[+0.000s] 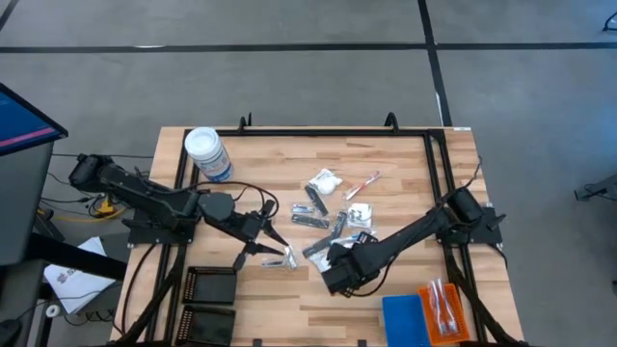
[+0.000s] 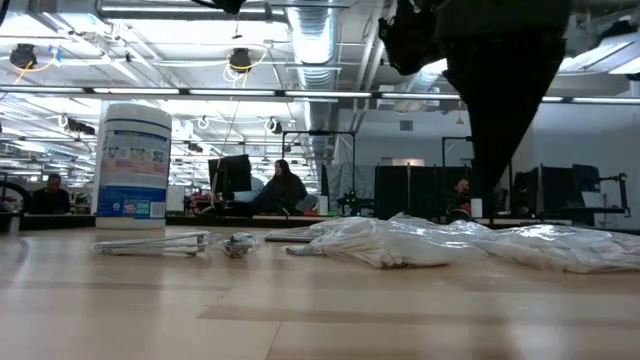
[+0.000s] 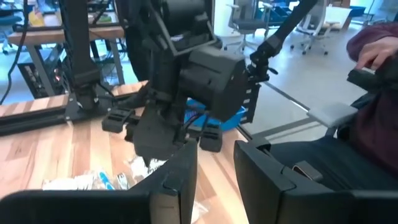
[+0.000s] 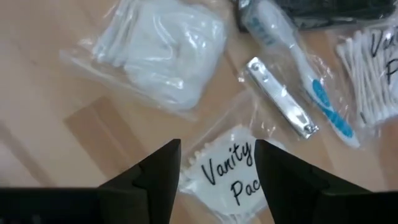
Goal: Pick & Place Travel size toiletries
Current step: Put the vanity pack into the bottom black bin
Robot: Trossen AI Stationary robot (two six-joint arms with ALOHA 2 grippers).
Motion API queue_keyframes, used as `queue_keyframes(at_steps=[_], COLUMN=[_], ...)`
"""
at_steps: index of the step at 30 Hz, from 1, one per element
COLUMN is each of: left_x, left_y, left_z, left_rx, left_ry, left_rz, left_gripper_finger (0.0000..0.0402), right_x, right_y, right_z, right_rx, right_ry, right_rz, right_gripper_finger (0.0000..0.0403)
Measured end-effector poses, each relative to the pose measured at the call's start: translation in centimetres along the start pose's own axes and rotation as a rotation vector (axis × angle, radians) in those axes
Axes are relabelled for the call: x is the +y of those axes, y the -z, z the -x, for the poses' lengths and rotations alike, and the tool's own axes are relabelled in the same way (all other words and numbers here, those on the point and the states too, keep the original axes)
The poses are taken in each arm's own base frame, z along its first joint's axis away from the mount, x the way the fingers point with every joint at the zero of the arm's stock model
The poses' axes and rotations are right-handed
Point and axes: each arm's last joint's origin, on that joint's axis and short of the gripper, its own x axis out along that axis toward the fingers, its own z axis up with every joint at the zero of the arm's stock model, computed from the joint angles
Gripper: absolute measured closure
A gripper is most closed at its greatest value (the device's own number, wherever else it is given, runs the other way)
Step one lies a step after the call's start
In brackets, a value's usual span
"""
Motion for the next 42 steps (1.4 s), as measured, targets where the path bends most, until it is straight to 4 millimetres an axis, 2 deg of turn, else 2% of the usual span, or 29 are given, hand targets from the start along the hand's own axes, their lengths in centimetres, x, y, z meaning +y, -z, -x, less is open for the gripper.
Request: queue_keyframes(at_steps=[4, 12, 21, 29, 34, 38, 40, 42], left_x=[0.0, 0.0, 0.0, 0.0, 0.0, 0.0, 0.0, 0.0], left_y=[0.0, 0.0, -0.1, -0.1, -0.2, -0.3, -0.3, -0.3], left_z=[0.0, 0.0, 0.0, 0.0, 0.0, 0.0, 0.0, 0.0], left_rx=[-0.003, -0.003, -0.011, -0.012, -0.023, -0.028, -0.027, -0.027], left_ry=[0.0, 0.0, -0.001, -0.001, -0.002, -0.002, -0.002, -0.002], left_rz=[-0.001, 0.0, -0.002, -0.003, -0.008, -0.011, -0.012, -0.013], left_gripper_finger=[0.0302, 0.0302, 0.0302, 0.0302, 0.0302, 0.0302, 0.0302, 0.0302], right_x=[0.0, 0.5, 0.8, 1.6, 1.5, 1.2, 0.9, 0.7], right_y=[0.0, 1.4, 1.3, 1.6, 1.6, 1.4, 1.4, 1.4], right_z=[0.0, -1.1, -1.5, -5.0, -5.5, -5.5, -5.5, -5.6], right_rx=[0.01, 0.048, 0.032, 0.139, 0.176, 0.186, 0.196, 0.202], right_ry=[0.003, -0.026, -0.048, 0.017, 0.045, 0.056, 0.07, 0.081], right_rz=[-0.023, -0.056, -0.066, -0.039, -0.048, -0.059, -0.052, -0.035], right_gripper_finger=[0.0207, 0.0209, 0.0204, 0.0198, 0.0198, 0.0235, 0.0278, 0.0337])
